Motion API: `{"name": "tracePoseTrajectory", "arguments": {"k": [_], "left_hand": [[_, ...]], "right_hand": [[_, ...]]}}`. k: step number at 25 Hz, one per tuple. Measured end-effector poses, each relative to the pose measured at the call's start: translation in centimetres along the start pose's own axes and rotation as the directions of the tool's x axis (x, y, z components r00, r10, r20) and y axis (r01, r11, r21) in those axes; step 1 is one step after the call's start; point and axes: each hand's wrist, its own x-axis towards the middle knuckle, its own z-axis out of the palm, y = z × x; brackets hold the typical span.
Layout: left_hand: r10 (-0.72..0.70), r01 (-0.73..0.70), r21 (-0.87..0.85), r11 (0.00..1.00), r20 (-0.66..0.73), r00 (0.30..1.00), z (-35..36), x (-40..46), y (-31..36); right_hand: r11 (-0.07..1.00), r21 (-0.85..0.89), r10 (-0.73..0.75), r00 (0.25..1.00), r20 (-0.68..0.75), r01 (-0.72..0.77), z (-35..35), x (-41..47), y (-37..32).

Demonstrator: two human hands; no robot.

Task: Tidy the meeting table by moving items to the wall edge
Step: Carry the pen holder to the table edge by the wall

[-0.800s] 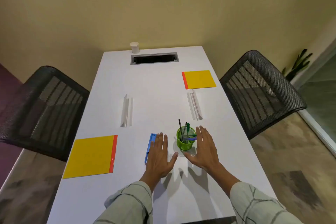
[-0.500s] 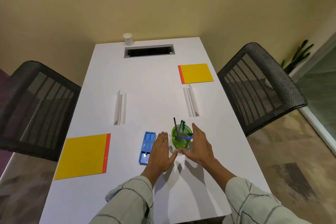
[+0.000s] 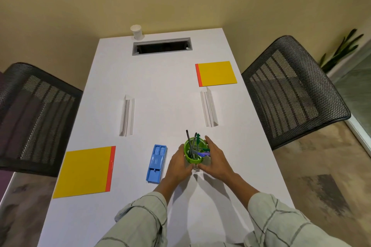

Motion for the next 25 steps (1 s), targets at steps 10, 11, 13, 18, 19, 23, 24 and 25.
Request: {"name": "tracePoseTrajectory", "arguments": {"k": [10,11,13,18,19,23,24,25], "left_hand": [[-0.087,0.087,-0.044,0.995,-0.007,0.996,0.0,0.0,0.3],[-0.093,0.092,-0.050,0.994,-0.003,0.996,0.0,-0.2,0.4],[-0.098,0.098,-0.060,0.993,0.009,0.995,0.1,-0.6,0.5],[-0.104,0.107,-0.034,0.994,0.062,0.993,0.1,-1.7,1.3],[-0.094,0.096,-0.022,0.995,0.065,0.993,0.2,-1.9,1.6],[-0.053,0.054,-0.013,0.998,0.059,0.997,0.5,-2.9,2.3],[-0.036,0.037,-0.021,0.999,0.059,0.998,0.6,-3.2,2.4],[-0.020,0.022,-0.030,0.999,0.063,0.998,0.7,-3.5,2.5]], "right_hand": [[0.997,0.074,-0.017,0.999,-0.047,0.020,-0.7,0.0,1.2],[0.997,0.075,-0.021,0.999,-0.045,0.024,-0.8,-0.2,1.4],[0.997,0.067,-0.030,0.999,-0.039,0.033,-1.1,-0.7,1.7],[0.998,0.047,-0.047,0.997,-0.062,0.050,-1.8,-2.9,2.2],[0.997,0.046,-0.058,0.996,-0.074,0.061,-2.0,-3.4,2.3],[0.993,0.087,-0.073,0.990,-0.118,0.084,-2.3,-5.1,2.6],[0.992,0.095,-0.073,0.988,-0.139,0.087,-2.3,-5.6,2.7],[0.990,0.104,-0.074,0.985,-0.159,0.091,-2.4,-6.0,2.7]]}}
